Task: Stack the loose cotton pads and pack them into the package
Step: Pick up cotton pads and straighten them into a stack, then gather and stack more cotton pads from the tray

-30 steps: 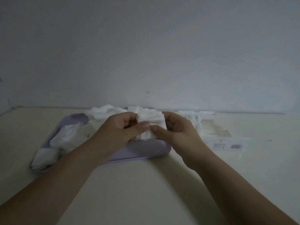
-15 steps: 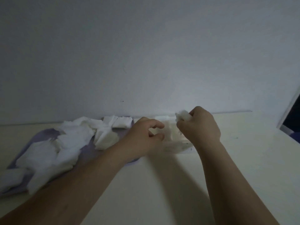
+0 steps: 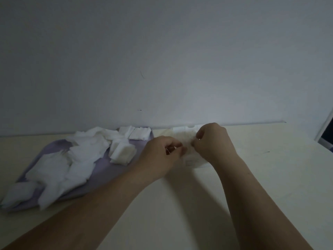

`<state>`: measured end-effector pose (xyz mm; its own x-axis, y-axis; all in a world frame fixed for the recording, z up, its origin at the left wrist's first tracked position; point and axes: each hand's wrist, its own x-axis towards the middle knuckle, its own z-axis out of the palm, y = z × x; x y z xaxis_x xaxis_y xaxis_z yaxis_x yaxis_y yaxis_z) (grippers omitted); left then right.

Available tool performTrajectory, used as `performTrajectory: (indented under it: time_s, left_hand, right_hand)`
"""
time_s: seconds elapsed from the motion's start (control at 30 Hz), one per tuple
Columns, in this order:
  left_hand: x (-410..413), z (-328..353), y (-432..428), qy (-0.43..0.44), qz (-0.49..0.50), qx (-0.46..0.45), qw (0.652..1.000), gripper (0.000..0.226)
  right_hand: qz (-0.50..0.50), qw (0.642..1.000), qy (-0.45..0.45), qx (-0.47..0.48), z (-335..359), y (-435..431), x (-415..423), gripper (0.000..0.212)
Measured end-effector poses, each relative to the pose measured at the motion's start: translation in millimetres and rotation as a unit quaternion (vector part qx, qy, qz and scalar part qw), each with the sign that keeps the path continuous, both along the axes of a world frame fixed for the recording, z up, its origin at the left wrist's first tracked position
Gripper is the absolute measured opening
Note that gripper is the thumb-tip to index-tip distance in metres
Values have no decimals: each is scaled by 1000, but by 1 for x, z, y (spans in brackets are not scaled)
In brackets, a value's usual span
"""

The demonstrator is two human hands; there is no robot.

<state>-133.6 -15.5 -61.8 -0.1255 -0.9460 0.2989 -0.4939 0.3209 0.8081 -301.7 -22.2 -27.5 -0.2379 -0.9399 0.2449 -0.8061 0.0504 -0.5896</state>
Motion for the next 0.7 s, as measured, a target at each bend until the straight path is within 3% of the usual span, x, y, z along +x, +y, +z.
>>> performTrajectory:
  time_s: [0.2,0.3,0.4,0.53,0.63,0.7]
  left_hand:
    - [-1,3,6,-33,-10,-30,999,18]
    - [28,5,6,-70,11,-77,994,19]
    - [79,7,1,-183,99,-152,966,16]
    - [139,1,-3,-269,197,-83,939,24]
    - [152,-11,-5,-327,187,-44,925,30]
    - [154,-17,-6,-316,164,-50,933,30]
  right_hand:
    - [-22,998,46,36,0,6,8,14]
    - [-48,997,60,-21,5,9,10,15]
    - [-46,989,61,-125,4,11,18,23]
    - [62,952,18,-300,-5,24,56,17]
    - [191,950,-29,-245,-22,34,90,20]
    - [247,952,-33,-179,-37,36,102,20]
